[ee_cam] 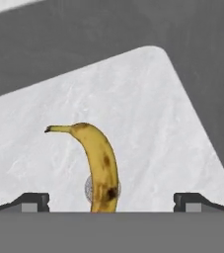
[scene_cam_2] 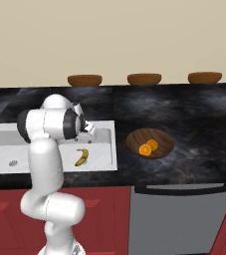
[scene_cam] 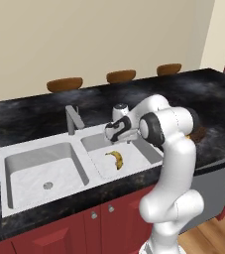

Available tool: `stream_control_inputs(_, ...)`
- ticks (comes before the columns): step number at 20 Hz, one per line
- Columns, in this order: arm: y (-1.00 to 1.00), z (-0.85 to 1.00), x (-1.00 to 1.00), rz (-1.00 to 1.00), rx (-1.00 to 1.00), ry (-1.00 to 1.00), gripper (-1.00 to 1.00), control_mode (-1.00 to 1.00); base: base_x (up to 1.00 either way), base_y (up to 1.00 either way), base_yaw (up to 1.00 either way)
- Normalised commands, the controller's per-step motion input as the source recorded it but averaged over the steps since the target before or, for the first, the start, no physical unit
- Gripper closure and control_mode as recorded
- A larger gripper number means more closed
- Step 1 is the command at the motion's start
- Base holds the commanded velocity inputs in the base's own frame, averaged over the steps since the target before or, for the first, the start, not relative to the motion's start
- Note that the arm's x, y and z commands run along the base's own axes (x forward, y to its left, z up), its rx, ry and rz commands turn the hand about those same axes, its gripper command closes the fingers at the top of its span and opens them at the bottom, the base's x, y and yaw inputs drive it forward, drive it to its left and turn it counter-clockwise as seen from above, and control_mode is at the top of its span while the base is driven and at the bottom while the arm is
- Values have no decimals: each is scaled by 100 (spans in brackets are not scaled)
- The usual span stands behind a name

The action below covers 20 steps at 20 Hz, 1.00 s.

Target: Pick the oranges from the cabinet and place them in one bowl. Pick the banana from the sink and place it in the other bowl.

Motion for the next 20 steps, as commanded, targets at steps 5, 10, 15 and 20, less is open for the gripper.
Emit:
stream_control_inputs(5,12,-53,29,-1,0,0,-100,-100,0,0,0)
stream_control_inputs(10,-14,-50,9,5,0,9,-100,-100,0,0,0)
stream_control_inputs(15,-2,-50,11,7,0,10,-100,-100,0,0,0)
stream_control_inputs(20,1,-40,1,12,0,5,-100,-100,0,0,0)
